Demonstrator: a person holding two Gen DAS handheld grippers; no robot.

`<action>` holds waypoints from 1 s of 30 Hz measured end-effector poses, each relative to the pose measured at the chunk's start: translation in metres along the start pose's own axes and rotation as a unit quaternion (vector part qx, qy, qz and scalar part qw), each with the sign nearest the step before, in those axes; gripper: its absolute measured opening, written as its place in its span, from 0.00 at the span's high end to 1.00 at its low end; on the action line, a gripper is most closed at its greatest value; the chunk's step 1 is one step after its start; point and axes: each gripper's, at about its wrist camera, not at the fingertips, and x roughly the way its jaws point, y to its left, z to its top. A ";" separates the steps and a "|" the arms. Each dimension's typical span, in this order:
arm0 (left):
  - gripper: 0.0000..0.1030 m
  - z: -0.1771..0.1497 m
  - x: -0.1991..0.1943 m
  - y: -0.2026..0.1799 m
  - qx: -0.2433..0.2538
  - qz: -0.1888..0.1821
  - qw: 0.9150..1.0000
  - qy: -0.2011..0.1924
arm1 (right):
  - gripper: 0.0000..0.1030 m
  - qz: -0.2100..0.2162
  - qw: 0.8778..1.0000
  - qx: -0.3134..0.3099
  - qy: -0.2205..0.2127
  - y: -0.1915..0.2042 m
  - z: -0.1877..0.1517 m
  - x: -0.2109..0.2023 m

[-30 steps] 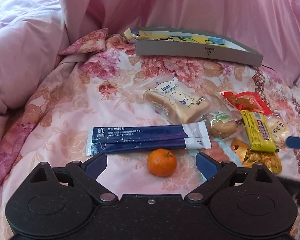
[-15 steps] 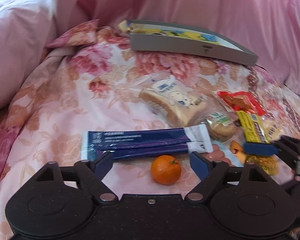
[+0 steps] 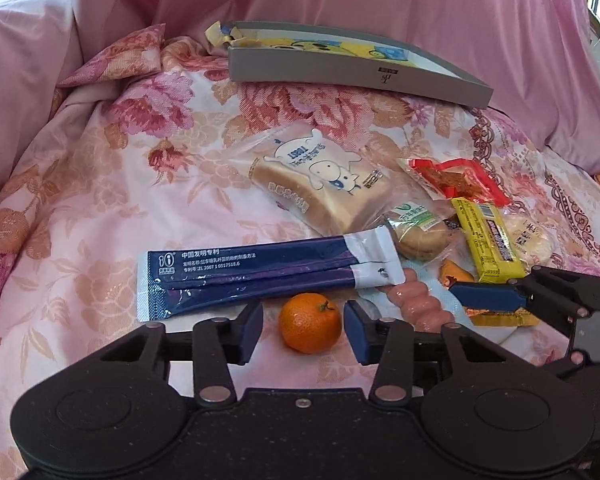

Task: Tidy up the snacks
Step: 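Move the left tool to the mandarin while the right tool approaches the sausage pack, then close the left tool on the mandarin while the right tool grasps the sausage pack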

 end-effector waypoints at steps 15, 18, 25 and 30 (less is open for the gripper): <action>0.67 -0.001 -0.004 0.003 -0.021 -0.004 1.000 -0.004 | 0.33 -0.027 1.000 0.001 0.012 0.001 0.004 0.016; 0.63 -0.002 -0.001 0.003 -0.021 -0.006 1.000 0.006 | 0.35 -0.020 1.000 0.003 0.007 0.002 0.001 0.010; 0.57 -0.003 0.005 0.009 -0.043 -0.015 0.999 0.020 | 0.20 -0.007 1.000 0.000 0.029 -0.004 0.010 0.022; 0.59 -0.004 0.007 0.008 -0.043 -0.015 0.999 0.024 | 0.24 -0.008 1.000 0.004 0.023 -0.008 0.007 0.024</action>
